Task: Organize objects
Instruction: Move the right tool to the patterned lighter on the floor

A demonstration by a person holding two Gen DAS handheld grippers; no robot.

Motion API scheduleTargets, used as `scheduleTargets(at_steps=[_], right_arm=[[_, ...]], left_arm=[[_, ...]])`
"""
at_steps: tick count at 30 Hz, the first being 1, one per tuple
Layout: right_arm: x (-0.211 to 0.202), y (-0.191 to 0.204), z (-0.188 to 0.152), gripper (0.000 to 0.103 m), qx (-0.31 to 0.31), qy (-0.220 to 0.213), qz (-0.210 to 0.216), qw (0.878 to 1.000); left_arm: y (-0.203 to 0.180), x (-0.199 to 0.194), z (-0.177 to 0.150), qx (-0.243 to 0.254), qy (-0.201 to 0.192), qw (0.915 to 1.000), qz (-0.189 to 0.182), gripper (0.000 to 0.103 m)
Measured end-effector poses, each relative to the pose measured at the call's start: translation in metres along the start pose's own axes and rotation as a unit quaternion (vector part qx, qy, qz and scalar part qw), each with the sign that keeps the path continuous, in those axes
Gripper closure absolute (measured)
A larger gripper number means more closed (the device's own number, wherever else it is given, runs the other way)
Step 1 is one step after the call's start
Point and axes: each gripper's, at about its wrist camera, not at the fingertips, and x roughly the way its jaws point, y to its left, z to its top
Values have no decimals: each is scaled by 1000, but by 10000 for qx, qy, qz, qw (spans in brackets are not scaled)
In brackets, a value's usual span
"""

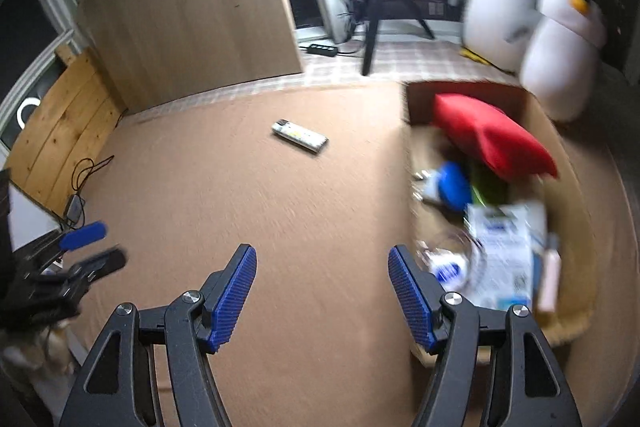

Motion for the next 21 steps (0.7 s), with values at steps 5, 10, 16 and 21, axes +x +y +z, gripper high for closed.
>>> scheduleTargets(at_steps=[5, 10, 16, 21], right_arm=[[34, 15, 31, 38, -45, 120, 96, 9999], [67, 30, 54, 38, -206, 256, 120, 9994], [101, 29, 73, 38, -102, 406, 142, 9990], [122, 18, 90, 38, -7, 442, 65, 9990]], left_arm=[[28, -10, -9, -105, -30, 9999, 129, 23], [52, -9, -14, -239, 12, 9995, 199, 23], [78, 1, -16, -375, 106, 9991, 187, 22], [89, 18, -19, -469, 258, 9985, 136, 22]])
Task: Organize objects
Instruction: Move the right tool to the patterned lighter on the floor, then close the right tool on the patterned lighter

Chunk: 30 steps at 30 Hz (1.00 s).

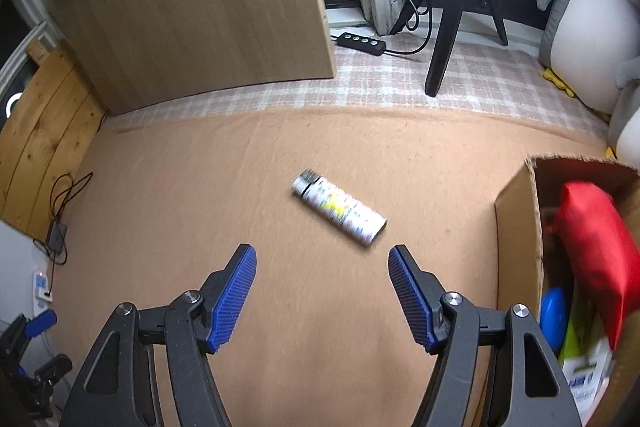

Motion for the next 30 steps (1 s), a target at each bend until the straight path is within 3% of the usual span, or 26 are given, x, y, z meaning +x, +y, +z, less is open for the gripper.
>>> scheduleTargets(at_steps=[10, 16, 21, 26, 28, 30], right_arm=[[52, -22, 45, 38, 414, 247, 295, 9984], [78, -14, 46, 38, 341, 588, 415, 9968], [75, -5, 34, 38, 293, 737, 682, 9945], [73, 24, 17, 39, -512, 893, 129, 9946], [73, 30, 13, 49, -769, 846, -235, 9932], [72, 33, 11, 71, -912, 752, -620, 9911]], left_arm=[[24, 20, -2, -221, 183, 9996, 79, 22], [34, 25, -5, -349, 223, 9991, 115, 22], [32, 23, -7, -367, 207, 9991, 25, 22], [31, 24, -10, -371, 215, 9991, -41, 22], [34, 26, -10, -357, 228, 9991, -52, 22], [32, 25, -12, -347, 222, 9991, -54, 22]])
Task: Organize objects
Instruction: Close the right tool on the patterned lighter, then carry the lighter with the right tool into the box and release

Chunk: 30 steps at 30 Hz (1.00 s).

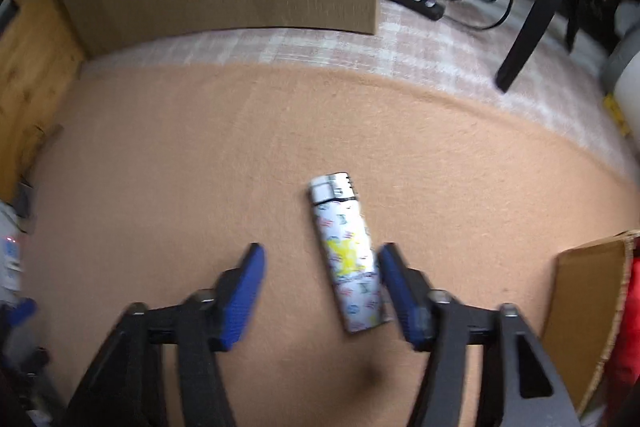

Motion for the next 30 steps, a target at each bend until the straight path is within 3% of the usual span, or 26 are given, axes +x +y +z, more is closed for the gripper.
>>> scheduleTargets(at_steps=[2, 6, 14, 23, 30], right_arm=[[0, -2, 0, 78, 0, -32, -102, 9999], [-4, 0, -8, 82, -45, -50, -181, 9998], [-25, 2, -48, 82, 103, -153, 64, 9998], [-94, -11, -96, 82, 420, -648, 132, 9969], [-143, -56, -135, 82, 819, -912, -78, 9924]], left_arm=[[0, 0, -1, 14, -1, 10000, 5, 22], [0, -2, -2, 53, -18, 10000, -11, 22], [-16, -7, -5, 183, -51, 9998, -101, 22], [-50, -4, -9, 448, -40, 9987, -224, 22], [-84, -11, -11, 635, -117, 9974, -308, 22]])
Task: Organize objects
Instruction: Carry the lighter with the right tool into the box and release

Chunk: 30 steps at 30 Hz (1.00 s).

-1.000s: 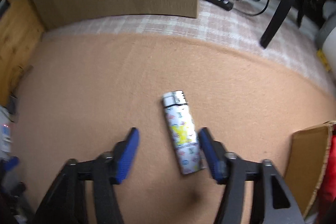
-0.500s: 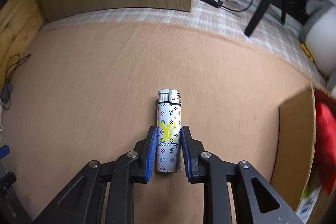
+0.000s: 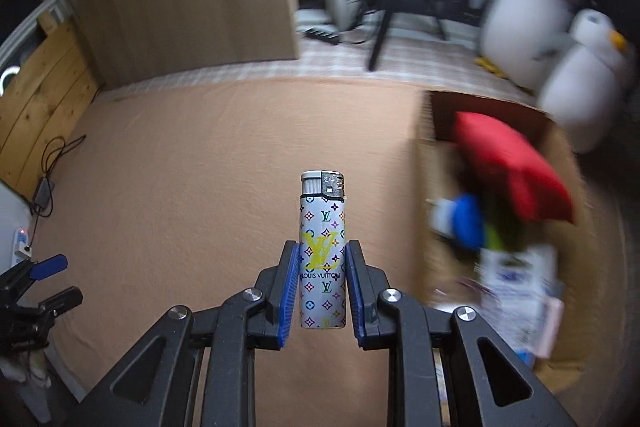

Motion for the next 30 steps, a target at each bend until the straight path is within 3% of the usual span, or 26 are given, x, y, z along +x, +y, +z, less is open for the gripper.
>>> scheduleTargets(at_steps=[7, 17, 21, 30], right_arm=[[-14, -46, -14, 82, 337, -29, -215, 9992], [5, -68, 2, 82, 257, 49, -354, 9990], [5, -72, 2, 65, 330, 2, -321, 9989], [-11, -68, -8, 54, 573, -101, -106, 9982]], left_arm=[[-20, 0, 9, 98, -60, 9999, 34, 22], [-34, -4, 13, 115, -111, 9998, 96, 22], [-36, -5, 13, 151, -98, 9998, 92, 22], [-39, -9, 9, 240, -121, 9996, 55, 22]])
